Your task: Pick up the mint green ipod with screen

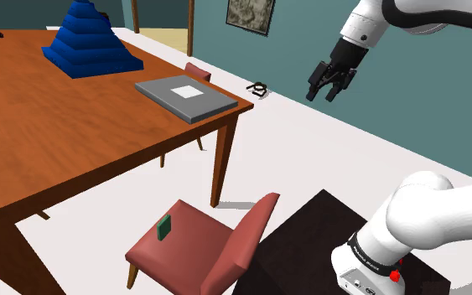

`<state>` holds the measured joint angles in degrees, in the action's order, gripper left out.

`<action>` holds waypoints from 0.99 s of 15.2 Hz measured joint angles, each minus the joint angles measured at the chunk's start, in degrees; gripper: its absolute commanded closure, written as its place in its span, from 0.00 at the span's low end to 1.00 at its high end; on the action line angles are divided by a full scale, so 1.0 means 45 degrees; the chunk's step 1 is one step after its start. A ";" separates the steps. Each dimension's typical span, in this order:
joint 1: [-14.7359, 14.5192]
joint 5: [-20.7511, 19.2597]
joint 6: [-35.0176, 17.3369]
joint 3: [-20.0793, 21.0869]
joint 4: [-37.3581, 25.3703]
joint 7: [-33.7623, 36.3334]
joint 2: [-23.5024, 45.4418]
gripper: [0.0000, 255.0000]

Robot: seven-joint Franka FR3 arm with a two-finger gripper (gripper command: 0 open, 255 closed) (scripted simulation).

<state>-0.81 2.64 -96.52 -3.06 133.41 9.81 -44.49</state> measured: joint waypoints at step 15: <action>-0.1108 0.0806 -0.4400 0.2149 0.1510 0.1324 0.3227 0.00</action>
<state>-5.79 6.27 -116.32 6.61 140.21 15.77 -29.97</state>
